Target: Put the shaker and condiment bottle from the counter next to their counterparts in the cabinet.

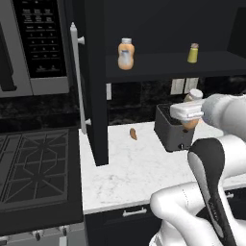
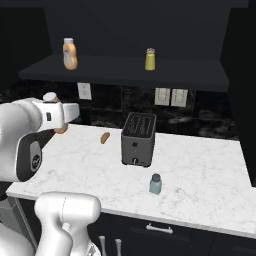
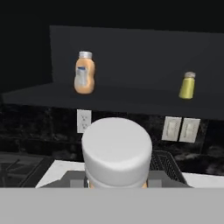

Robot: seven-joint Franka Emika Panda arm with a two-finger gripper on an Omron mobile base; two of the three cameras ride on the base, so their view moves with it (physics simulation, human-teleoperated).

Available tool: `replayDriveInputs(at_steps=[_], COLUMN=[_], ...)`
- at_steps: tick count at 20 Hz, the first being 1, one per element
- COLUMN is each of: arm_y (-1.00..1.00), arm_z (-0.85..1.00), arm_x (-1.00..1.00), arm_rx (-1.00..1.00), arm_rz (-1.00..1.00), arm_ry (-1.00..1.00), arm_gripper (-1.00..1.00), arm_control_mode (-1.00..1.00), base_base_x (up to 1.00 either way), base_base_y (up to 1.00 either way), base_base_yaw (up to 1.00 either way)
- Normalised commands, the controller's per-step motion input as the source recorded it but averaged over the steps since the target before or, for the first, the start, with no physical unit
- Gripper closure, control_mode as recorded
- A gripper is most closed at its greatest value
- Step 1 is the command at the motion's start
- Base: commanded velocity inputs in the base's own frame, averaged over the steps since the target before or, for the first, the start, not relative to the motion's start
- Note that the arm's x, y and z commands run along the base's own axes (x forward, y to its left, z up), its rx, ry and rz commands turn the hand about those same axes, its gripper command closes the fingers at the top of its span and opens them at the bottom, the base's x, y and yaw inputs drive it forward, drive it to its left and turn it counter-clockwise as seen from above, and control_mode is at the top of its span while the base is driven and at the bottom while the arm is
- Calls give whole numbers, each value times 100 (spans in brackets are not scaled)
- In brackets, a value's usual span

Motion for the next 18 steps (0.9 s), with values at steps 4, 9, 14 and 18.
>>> replayDriveInputs(at_steps=[4,9,14,18], arm_y=[1,1,0,-2], arm_z=[57,62,15,2], arm_x=[-35,0,8,0], arm_rx=[-11,-2,0,0], arm_rz=[34,26,3,0], arm_ry=[-6,-1,3,0], arm_gripper=[100,100,100,100], arm_control_mode=[-100,-100,-100,-100], base_base_x=[0,0,0,0], base_base_y=[0,0,0,0], base_base_yaw=[0,0,0,0])
